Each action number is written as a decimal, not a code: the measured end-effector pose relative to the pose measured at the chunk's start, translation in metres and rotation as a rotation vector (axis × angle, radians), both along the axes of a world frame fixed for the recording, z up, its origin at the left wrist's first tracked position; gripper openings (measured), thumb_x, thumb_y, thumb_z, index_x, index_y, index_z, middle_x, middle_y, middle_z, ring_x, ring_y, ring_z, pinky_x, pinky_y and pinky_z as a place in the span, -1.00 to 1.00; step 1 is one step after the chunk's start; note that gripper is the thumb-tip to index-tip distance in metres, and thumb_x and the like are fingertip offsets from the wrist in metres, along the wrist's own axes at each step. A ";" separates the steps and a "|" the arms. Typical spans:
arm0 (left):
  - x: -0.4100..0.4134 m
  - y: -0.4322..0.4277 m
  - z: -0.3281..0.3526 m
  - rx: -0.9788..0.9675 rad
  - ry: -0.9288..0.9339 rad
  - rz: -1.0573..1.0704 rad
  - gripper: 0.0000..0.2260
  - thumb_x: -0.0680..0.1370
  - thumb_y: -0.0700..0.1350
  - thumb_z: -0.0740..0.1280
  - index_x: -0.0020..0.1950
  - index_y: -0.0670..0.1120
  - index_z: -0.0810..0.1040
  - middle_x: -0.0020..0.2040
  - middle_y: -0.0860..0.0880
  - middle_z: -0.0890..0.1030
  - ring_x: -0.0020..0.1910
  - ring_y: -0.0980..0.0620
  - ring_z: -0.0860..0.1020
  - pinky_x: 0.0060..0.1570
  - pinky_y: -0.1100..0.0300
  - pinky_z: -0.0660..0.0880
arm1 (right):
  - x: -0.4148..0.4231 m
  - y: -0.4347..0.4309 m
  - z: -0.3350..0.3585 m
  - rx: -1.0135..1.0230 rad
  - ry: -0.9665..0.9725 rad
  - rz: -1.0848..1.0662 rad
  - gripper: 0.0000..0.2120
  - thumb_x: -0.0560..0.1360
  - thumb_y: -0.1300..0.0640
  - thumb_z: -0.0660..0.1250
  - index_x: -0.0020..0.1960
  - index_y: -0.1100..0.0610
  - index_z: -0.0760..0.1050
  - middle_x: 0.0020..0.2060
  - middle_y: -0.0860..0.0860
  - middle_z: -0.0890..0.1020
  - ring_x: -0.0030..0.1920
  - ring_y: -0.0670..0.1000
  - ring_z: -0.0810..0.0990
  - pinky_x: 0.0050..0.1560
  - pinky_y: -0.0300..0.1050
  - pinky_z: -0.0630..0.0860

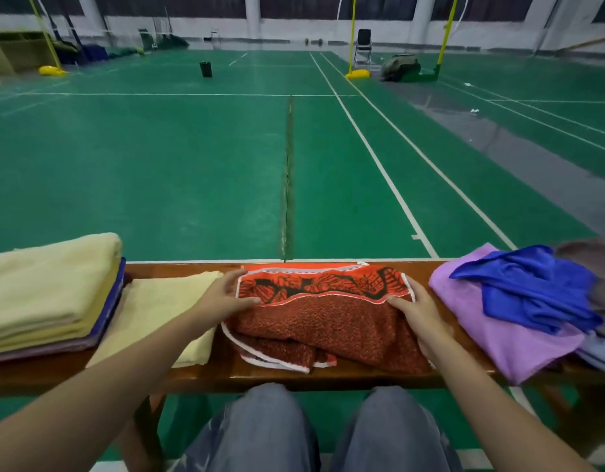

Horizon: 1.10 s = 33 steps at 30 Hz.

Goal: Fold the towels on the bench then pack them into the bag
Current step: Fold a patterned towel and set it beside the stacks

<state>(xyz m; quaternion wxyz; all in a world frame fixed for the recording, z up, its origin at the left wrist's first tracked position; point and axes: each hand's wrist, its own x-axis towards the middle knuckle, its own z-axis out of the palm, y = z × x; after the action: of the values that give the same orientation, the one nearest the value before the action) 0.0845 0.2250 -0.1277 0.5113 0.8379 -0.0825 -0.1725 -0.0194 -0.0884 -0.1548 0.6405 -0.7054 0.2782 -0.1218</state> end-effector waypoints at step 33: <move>-0.087 0.008 -0.019 0.100 -0.125 0.324 -0.53 0.42 -0.20 0.48 0.24 -0.06 0.33 -0.09 -0.07 0.58 -0.18 -0.01 0.53 -0.10 0.15 0.46 | -0.078 0.012 0.003 -0.011 0.071 0.031 -0.80 0.52 0.28 0.28 0.08 0.12 0.60 0.10 0.03 0.51 0.10 0.05 0.46 -0.20 -0.23 0.38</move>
<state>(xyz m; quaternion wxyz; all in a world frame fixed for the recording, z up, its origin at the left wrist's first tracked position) -0.0021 0.2329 -0.1466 0.4840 0.8736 0.0307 -0.0395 -0.0975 -0.0769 -0.1522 0.6280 -0.7170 0.2893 -0.0883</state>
